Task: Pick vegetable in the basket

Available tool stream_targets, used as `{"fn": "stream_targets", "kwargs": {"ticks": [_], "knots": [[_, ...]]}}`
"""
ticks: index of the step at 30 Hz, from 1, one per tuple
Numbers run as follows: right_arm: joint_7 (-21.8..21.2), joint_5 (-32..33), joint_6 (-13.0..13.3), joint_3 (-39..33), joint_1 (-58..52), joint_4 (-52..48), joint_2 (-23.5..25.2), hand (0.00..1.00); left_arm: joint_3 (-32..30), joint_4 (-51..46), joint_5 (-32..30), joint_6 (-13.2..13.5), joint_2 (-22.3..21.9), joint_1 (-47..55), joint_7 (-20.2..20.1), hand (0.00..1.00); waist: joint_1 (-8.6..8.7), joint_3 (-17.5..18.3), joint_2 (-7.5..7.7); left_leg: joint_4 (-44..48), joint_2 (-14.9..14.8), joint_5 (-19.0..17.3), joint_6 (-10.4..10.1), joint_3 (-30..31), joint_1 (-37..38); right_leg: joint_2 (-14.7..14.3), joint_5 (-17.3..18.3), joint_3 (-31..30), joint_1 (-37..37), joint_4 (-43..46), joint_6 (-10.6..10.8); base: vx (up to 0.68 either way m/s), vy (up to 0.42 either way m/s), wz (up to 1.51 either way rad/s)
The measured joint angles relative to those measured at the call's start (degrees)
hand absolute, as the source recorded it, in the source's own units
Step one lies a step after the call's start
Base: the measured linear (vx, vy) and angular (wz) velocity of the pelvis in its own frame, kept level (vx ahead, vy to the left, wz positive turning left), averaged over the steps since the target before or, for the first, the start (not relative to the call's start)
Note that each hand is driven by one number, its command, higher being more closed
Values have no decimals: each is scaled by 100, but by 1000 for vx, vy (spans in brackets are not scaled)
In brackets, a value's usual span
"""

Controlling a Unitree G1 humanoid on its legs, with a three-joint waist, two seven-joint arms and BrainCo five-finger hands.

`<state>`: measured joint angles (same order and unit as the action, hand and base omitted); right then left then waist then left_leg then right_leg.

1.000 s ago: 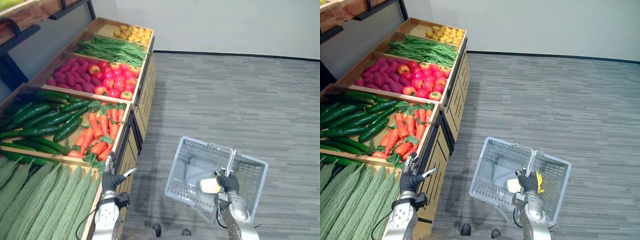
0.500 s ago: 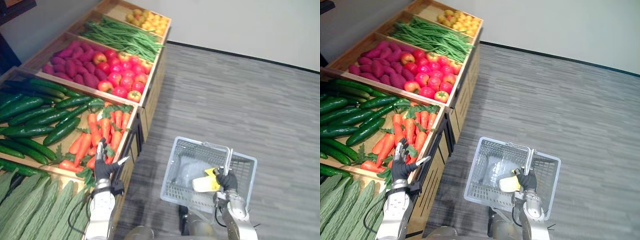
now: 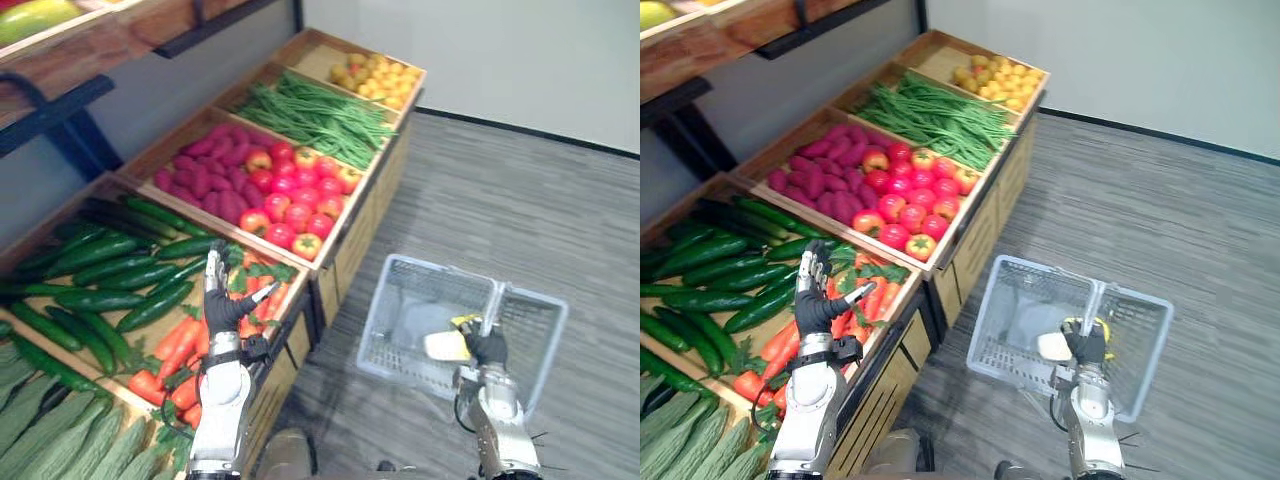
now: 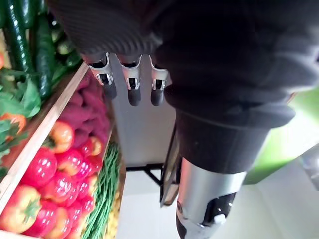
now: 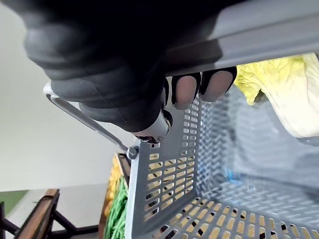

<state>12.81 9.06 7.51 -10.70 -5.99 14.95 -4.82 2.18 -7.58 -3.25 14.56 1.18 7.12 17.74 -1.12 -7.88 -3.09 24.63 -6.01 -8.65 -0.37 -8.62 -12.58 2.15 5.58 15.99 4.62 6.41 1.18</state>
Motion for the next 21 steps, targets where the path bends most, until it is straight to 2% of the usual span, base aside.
{"fn": "stream_targets", "kwargs": {"ticks": [3, 4, 5, 6, 7, 8, 9, 10, 11, 12, 13, 15, 16, 17, 18, 21], "knots": [[46, -19, -5, -56, 2, 181, 1, 100, 2, -143, -131, -12, 13, 160, 22, 0, -129, -18, 31, -587, 206, 96, 126, 157, 298, 96, 2, 129, 104, 89, 4, 106, 76, 70], [49, -23, -35, -55, -1, 309, 7, 100, 1, -226, -157, -13, 8, 221, 26, 0, -147, -30, 49, -794, 295, 109, 133, 277, 473, 175, 64, 199, 148, 310, 99, 74, 24, 64], [47, -41, -41, -56, -2, 413, 13, 100, 2, -293, -190, -14, 12, 259, 25, 0, -125, -55, 86, -870, 368, 126, 142, 384, 586, 269, 168, 238, 135, 638, 133, 54, 19, 86], [46, -71, -84, -84, -14, 499, 18, 100, 7, -365, -223, -13, 16, 302, 23, 0, -116, -133, 165, -880, 475, 121, 144, 545, 676, 417, 283, 303, 67, 1249, 183, -8, 55, 98], [29, -84, -124, -163, -76, 501, 38, 100, 136, -409, -297, -23, 34, 291, 9, 0, -95, -163, 170, -865, 605, 65, 191, 802, 764, 521, 316, 212, -151, 2135, 178, -18, 50, 101], [-9, -89, -134, -210, -105, 499, 72, 100, 233, -485, -354, -30, 66, 289, 9, 0, -58, -184, 212, -869, 657, 31, 252, 1006, 816, 596, 287, 14, -334, 2669, 132, 1, 26, 111], [-56, -90, -143, -247, -142, 499, 138, 100, 345, -622, -408, -27, 103, 284, 6, 0, 36, -220, 275, -861, 759, 18, 288, 1249, 883, 607, 213, -406, -649, 3383, -50, 100, -78, 142], [-69, -92, -144, -252, -268, 489, 220, 100, 502, -684, -441, -23, 131, 231, -7, 0, 83, -223, 372, -820, 859, -28, 381, 1548, 862, 474, 464, -1078, -945, 3841, -54, 122, -105, 149], [-55, -81, -154, -304, -395, 490, 279, 100, 547, -692, -482, -25, 64, 191, 2, 0, -4, -210, 430, -777, 896, -39, 394, 1747, 806, 246, 811, -1682, -1185, 3795, 118, 120, -100, 123], [-55, -67, -155, -293, -433, 489, 302, 100, 558, -694, -489, -27, 58, 186, 21, 0, -20, -208, 435, -734, 913, -46, 395, 1860, 752, 148, 938, -1929, -1291, 3666, 185, 80, -82, 102], [-27, -62, -153, -471, -566, 375, 438, 100, 587, -694, -540, -29, 58, 166, 18, 0, 36, -209, 418, -627, 943, -75, 349, 2147, 642, -1, 1100, -2373, -1394, 3274, 303, 89, -114, 102], [-22, -57, -142, -535, -934, 368, 365, 100, 700, -694, -570, -35, 20, 53, 12, 0, 57, -187, 470, -446, 1082, -131, 188, 2591, 508, -57, 1095, -2829, -1367, 2449, 343, 116, -182, 121], [-10, -51, -144, -544, -1046, 367, 358, 100, 719, -699, -606, -30, 2, 18, 10, 0, 51, -171, 511, -358, 1142, -167, 140, 2682, 464, 31, 1023, -2824, -1323, 2191, 296, 119, -227, 116], [-4, 1, -145, -545, -1249, 364, 383, 100, 721, -713, -646, -26, 12, -16, 7, 0, 50, -131, 679, -172, 1347, -269, 38, 2866, 339, 233, 680, -2676, -1191, 1693, 255, 83, -215, 101], [-4, 57, -143, -560, -1370, 367, 318, 100, 724, -661, -645, -43, -69, -27, -4, 0, 69, -137, 608, -27, 1321, -384, -71, 3046, 274, 258, 858, -2445, -1099, 1630, 426, 78, -272, 94], [-39, 112, -129, -568, -1472, 362, 167, 100, 804, -650, -646, -47, -208, -88, -44, 0, 85, -65, 445, -181, 953, -313, -234, 3053, 146, 101, 745, -1994, -1011, 1398, 255, 27, -228, 63]]}}
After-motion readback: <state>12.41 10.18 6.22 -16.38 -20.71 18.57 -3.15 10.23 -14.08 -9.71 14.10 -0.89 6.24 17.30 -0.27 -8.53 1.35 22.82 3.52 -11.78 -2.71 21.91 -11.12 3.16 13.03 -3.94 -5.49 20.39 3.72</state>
